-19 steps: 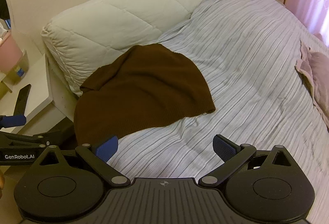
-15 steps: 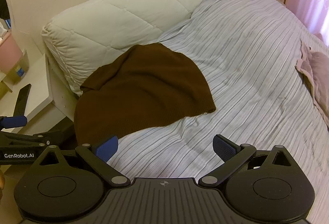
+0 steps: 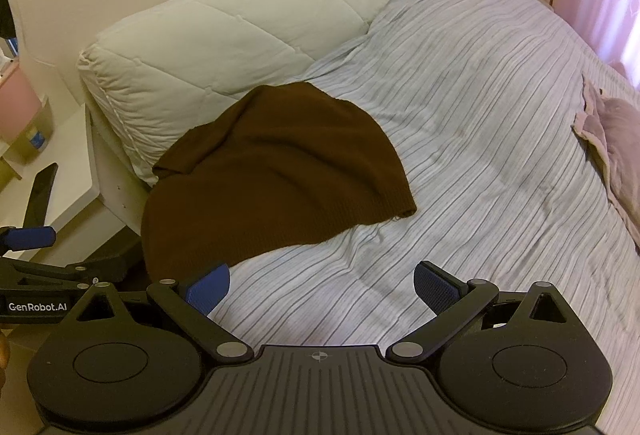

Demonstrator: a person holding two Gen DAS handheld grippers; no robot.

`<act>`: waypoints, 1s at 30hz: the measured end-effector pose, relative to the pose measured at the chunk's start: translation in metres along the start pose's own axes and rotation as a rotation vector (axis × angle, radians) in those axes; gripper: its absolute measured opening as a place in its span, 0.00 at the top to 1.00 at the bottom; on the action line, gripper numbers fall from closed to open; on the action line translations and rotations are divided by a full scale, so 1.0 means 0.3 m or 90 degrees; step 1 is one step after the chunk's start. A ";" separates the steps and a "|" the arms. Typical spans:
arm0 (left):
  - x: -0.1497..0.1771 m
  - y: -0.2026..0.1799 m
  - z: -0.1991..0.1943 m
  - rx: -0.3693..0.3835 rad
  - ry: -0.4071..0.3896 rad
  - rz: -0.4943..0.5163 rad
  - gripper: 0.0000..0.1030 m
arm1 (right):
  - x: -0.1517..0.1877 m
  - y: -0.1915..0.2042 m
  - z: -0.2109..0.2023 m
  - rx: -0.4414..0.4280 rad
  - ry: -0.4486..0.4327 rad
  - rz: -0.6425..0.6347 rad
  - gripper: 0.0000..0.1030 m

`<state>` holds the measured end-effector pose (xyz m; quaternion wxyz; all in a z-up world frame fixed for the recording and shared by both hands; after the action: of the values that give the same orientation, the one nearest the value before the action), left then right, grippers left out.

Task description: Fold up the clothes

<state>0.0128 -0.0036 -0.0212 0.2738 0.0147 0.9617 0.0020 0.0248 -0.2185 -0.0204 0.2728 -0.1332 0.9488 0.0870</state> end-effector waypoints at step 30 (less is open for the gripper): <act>-0.009 -0.028 0.011 0.002 0.012 0.008 0.01 | -0.020 -0.026 0.015 -0.021 0.010 -0.011 0.02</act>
<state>0.0166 -0.0120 -0.0227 0.2646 0.0213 0.9641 0.0023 0.0342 -0.2235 -0.0217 0.2636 -0.1465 0.9482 0.0992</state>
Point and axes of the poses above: each gripper's, at about its wrist camera, not at the fingertips, and z roughly the way its jaws point, y to its left, x to its underside, the point moved 2 cm from there along z, roughly the way its jaws point, and after that the axes turned 1 degree about x, right-handed, at the moved point
